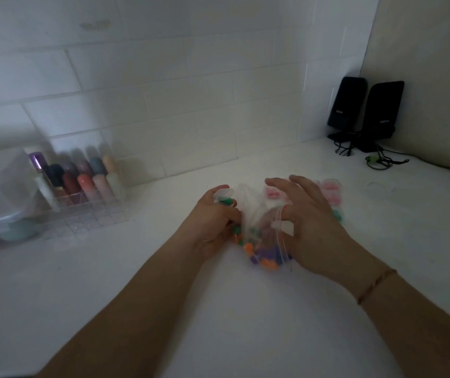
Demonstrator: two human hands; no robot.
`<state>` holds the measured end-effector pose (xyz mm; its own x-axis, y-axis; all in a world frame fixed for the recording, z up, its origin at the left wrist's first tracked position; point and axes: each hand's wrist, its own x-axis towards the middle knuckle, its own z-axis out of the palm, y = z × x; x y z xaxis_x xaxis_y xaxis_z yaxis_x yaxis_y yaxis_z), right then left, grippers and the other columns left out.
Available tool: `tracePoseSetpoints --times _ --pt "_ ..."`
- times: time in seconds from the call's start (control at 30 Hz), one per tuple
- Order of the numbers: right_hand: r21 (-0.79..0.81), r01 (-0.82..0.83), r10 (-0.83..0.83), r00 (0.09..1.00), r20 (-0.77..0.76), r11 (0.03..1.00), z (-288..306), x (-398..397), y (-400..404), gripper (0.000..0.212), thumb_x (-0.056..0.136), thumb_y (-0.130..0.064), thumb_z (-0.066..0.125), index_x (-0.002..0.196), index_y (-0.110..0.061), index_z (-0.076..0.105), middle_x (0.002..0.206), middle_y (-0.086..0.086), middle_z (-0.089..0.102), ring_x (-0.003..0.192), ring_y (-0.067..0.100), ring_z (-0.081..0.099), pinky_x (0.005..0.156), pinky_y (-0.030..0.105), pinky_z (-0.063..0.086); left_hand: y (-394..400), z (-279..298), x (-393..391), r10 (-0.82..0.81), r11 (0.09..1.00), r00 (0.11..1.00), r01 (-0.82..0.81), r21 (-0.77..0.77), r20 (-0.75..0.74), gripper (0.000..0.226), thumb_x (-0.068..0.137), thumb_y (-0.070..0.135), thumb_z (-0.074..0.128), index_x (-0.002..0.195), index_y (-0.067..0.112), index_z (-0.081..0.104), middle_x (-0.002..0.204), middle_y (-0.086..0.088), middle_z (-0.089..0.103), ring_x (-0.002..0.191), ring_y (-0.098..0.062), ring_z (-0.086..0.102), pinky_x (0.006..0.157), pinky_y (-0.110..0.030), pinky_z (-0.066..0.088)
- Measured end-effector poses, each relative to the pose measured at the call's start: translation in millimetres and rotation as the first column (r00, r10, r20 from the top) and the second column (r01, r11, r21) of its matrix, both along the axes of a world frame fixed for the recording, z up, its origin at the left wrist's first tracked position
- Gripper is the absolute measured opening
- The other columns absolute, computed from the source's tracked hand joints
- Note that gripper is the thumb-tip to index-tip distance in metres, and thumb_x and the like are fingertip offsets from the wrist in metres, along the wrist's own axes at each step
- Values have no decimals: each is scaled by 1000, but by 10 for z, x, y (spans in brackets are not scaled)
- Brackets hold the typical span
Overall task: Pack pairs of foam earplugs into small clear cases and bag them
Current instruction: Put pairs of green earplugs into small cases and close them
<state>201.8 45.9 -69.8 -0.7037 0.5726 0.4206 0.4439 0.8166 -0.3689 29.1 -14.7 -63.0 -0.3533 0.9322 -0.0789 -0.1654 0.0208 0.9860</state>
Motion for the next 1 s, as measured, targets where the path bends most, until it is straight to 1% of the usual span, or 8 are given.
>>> tracePoseSetpoints --times 0.1,0.2,0.27,0.33,0.4,0.5,0.73,1.0 --pt "-55 -98 101 993 63 994 237 247 31 5 76 -41 73 76 -41 68 142 -19 40 141 20 23 114 47 23 -15 9 -39 63 998 997 -63 -7 42 29 56 -22 44 82 -9 44 89 -14 43 70 -29 40 54 -31 29" --pt "-216 -120 132 990 43 969 491 522 64 12 71 -35 79 72 -43 70 129 -35 47 129 -6 35 112 34 27 -26 34 -37 99 995 987 -95 -43 123 44 69 -28 36 74 12 52 79 -12 46 64 -24 47 57 -30 32" --pt "-329 -124 146 988 42 936 601 664 90 9 69 -35 77 70 -41 71 116 -37 57 123 -16 39 112 32 28 -33 60 -19 86 995 985 -78 -59 146 42 77 -24 40 87 12 58 77 -11 51 59 -21 49 56 -29 36" --pt "-344 -163 177 984 9 925 654 746 104 11 66 -48 70 72 -38 71 111 -33 63 119 -13 48 110 34 36 -18 85 -28 134 989 977 -120 -89 166 33 85 -12 50 107 11 60 81 -9 57 57 -19 53 54 -26 43" --pt "-349 -214 183 976 -121 912 688 743 83 25 66 -56 66 75 -33 72 105 -25 69 109 -3 61 97 29 51 1 94 -53 204 978 973 -197 -70 110 18 90 6 57 106 13 63 86 -6 61 66 -19 57 62 -28 48" --pt "-277 -205 103 934 -341 939 649 603 8 7 71 -34 71 73 -28 71 95 -17 73 88 7 70 83 31 56 -17 134 -21 250 967 968 -249 55 -24 15 94 23 56 100 13 64 87 -6 64 74 -19 58 74 -33 49" --pt "50 -34 53 886 -460 998 490 255 -180 5 83 -22 69 83 -18 72 102 -9 67 93 5 62 77 20 50 -153 256 254 -189 971 964 155 183 185 37 90 38 51 105 5 60 83 -10 60 60 -18 52 56 -27 43" --pt "19 -33 37 939 -342 999 353 187 -164 4 80 -27 69 81 -30 68 114 -19 59 98 1 58 80 31 47 -210 248 275 -383 924 888 364 121 256 44 90 44 53 106 3 60 82 -10 61 57 -15 53 53 -22 46"
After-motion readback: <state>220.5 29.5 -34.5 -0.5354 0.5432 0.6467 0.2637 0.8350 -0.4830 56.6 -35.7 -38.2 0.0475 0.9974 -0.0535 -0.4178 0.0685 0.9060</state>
